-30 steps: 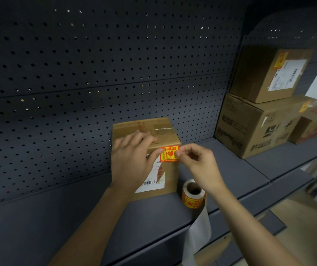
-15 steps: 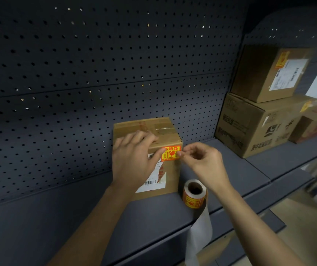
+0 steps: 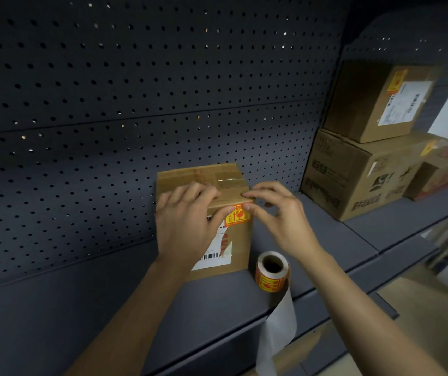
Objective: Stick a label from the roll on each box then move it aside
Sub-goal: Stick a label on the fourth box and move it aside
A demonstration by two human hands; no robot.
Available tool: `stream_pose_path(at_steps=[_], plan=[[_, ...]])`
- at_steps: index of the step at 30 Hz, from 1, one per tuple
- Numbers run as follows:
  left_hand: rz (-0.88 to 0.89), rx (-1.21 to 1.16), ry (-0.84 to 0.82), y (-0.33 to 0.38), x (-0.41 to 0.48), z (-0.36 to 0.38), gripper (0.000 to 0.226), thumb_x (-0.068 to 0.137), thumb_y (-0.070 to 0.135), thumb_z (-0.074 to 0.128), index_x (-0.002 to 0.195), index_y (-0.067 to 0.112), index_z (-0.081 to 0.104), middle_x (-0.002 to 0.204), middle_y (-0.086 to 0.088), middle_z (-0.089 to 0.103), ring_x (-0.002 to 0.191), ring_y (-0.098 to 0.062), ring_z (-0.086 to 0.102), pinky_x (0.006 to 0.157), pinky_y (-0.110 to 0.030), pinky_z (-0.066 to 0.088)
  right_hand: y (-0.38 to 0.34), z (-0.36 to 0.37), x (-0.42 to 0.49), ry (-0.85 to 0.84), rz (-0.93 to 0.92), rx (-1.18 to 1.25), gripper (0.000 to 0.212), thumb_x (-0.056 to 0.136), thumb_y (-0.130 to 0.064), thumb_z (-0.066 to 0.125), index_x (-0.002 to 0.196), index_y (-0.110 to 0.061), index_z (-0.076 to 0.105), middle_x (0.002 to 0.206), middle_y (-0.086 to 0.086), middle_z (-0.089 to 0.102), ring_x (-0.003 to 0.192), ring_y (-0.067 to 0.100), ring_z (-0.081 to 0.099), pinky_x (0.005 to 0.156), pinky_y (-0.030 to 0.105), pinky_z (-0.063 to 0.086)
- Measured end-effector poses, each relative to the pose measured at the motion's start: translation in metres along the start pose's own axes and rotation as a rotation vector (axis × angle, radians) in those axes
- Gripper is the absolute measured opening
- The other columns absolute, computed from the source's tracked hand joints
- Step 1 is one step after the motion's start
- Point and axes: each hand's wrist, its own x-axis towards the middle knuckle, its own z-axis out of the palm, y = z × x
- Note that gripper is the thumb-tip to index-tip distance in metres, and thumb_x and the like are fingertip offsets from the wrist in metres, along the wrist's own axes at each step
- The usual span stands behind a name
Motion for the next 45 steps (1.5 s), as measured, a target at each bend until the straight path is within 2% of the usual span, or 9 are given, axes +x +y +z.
stream_pose_path(at_steps=[7,11,13,19,22,26,31,39,45], plan=[[0.015,0.004,0.024,-0.001,-0.001,0.001,0.043,0.089,0.067,0.052,0.099,0.029,0.069,0.099,0.011,0.068,0.095,-0.018,0.063,0.081,-0.037,0.037,0.006,0.007,0.000,0.083,-0.025,0.062,0.021,0.086,-0.018,0.074,0.107,-0.014,0.077,0.113,-0.002,0.063,0.105,-0.006,0.057,0.091,0.012,0.045],[0.035,0.024,0.029,0.000,-0.003,0.002,0.050,0.087,0.073,0.050,0.100,0.028,0.069,0.100,0.010,0.068,0.097,-0.018,0.063,0.082,-0.035,0.036,0.010,0.008,-0.002,0.060,-0.018,0.132,0.028,0.085,-0.031,0.072,0.109,-0.017,0.075,0.116,-0.001,0.062,0.110,0.008,0.061,0.093,0.033,0.053],[0.050,0.045,0.023,-0.001,-0.003,0.002,0.054,0.085,0.075,0.048,0.101,0.027,0.068,0.101,0.009,0.068,0.097,-0.018,0.063,0.083,-0.035,0.035,0.012,0.010,-0.003,0.044,-0.015,0.129,0.033,0.082,-0.039,0.071,0.110,-0.022,0.074,0.118,-0.001,0.059,0.111,0.009,0.060,0.093,0.038,0.054],[0.081,0.074,0.045,-0.004,-0.004,0.005,0.055,0.084,0.074,0.051,0.102,0.025,0.068,0.102,0.007,0.068,0.098,-0.020,0.064,0.081,-0.038,0.039,0.011,0.017,-0.008,0.093,-0.041,0.047,0.026,0.087,-0.028,0.072,0.111,-0.019,0.072,0.119,-0.004,0.057,0.110,-0.001,0.055,0.091,0.017,0.048],[0.108,0.088,0.041,-0.005,-0.006,0.005,0.057,0.079,0.076,0.055,0.105,0.026,0.067,0.106,0.007,0.068,0.105,-0.020,0.064,0.082,-0.039,0.040,0.014,0.016,-0.013,0.050,-0.029,0.069,0.031,0.086,-0.029,0.072,0.116,-0.022,0.069,0.122,-0.006,0.055,0.114,0.002,0.055,0.094,0.019,0.047],[0.112,0.100,0.026,-0.004,-0.007,0.004,0.057,0.075,0.073,0.062,0.107,0.026,0.066,0.110,0.007,0.068,0.109,-0.021,0.063,0.082,-0.039,0.040,0.016,0.017,-0.015,0.062,-0.037,0.033,0.031,0.088,-0.027,0.072,0.118,-0.022,0.067,0.123,-0.004,0.055,0.114,-0.002,0.052,0.095,0.009,0.041],[0.120,0.110,0.014,-0.004,-0.007,0.003,0.060,0.071,0.072,0.068,0.109,0.025,0.067,0.113,0.005,0.069,0.114,-0.023,0.063,0.082,-0.041,0.043,0.016,0.019,-0.020,0.030,-0.025,0.074,0.039,0.087,-0.025,0.073,0.124,-0.028,0.062,0.126,-0.007,0.052,0.114,0.000,0.054,0.096,0.010,0.042],[0.104,0.100,0.002,-0.004,-0.006,0.003,0.058,0.069,0.070,0.070,0.107,0.026,0.067,0.111,0.007,0.069,0.112,-0.020,0.063,0.082,-0.038,0.040,0.012,0.022,-0.021,0.068,-0.031,0.009,0.036,0.087,-0.017,0.074,0.122,-0.017,0.065,0.122,-0.003,0.053,0.104,0.004,0.057,0.084,0.002,0.041],[0.085,0.025,0.075,-0.002,-0.004,0.005,0.047,0.085,0.068,0.058,0.101,0.026,0.071,0.108,0.008,0.071,0.104,-0.017,0.065,0.079,-0.036,0.040,0.008,0.011,-0.018,0.028,-0.021,0.105,0.026,0.092,-0.024,0.066,0.118,-0.020,0.067,0.117,-0.002,0.056,0.106,0.004,0.058,0.083,0.006,0.044]])
